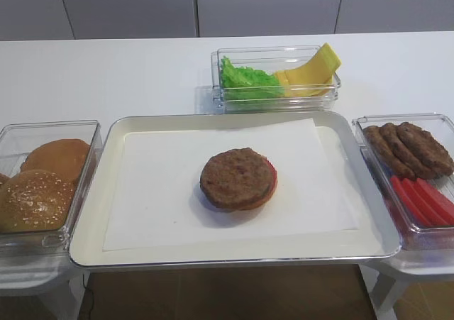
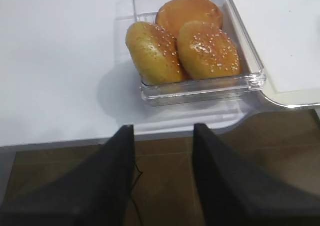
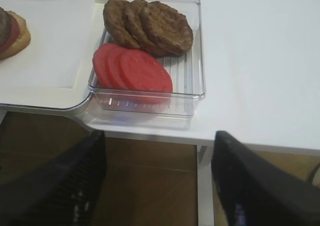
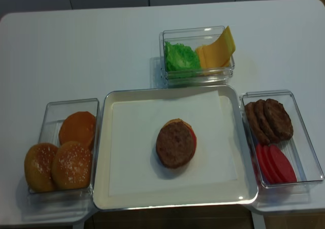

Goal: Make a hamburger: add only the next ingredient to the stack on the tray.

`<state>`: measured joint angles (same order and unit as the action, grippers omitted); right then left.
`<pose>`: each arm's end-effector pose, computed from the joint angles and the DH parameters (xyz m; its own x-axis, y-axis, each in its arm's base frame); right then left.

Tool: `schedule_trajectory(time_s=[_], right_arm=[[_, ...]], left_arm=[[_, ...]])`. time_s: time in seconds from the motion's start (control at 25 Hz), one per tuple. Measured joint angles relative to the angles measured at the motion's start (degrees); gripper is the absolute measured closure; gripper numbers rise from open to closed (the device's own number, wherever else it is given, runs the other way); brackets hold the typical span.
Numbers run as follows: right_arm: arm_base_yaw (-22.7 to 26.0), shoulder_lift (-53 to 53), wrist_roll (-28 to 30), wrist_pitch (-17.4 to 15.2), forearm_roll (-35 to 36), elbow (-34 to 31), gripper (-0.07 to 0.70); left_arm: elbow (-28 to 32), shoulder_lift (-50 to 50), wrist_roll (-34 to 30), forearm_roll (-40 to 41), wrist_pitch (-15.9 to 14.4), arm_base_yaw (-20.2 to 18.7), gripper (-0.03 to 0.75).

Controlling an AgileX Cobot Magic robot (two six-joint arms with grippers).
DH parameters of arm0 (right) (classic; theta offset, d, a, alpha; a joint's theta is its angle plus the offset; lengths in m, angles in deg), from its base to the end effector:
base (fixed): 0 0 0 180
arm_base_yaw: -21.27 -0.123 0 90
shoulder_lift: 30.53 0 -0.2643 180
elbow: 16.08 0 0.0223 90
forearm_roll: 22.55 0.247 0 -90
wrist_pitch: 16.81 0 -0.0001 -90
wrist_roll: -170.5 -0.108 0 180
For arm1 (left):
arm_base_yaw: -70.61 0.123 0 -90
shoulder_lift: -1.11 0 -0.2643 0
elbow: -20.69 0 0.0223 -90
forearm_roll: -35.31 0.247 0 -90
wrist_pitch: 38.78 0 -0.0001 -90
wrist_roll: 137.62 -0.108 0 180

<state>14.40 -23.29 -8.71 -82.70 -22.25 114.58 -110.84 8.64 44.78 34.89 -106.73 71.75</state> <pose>0.0225 0.0032 0.2529 -0.5315 -0.0758 -0.8436 -0.1298 0.9915 -0.0073 0.0198 -0.0003 0.2538 -0.5572 -0.0557 -0.8285 -0.0392 0.9984 -0.0408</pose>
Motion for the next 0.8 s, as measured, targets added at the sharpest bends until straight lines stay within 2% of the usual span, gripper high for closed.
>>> schedule_trajectory(time_s=[0.8], right_arm=[[0.0,0.0,0.14,0.13,0.0,0.0,0.132]], left_arm=[[0.0,0.0,0.0,0.0,0.0,0.0,0.425]])
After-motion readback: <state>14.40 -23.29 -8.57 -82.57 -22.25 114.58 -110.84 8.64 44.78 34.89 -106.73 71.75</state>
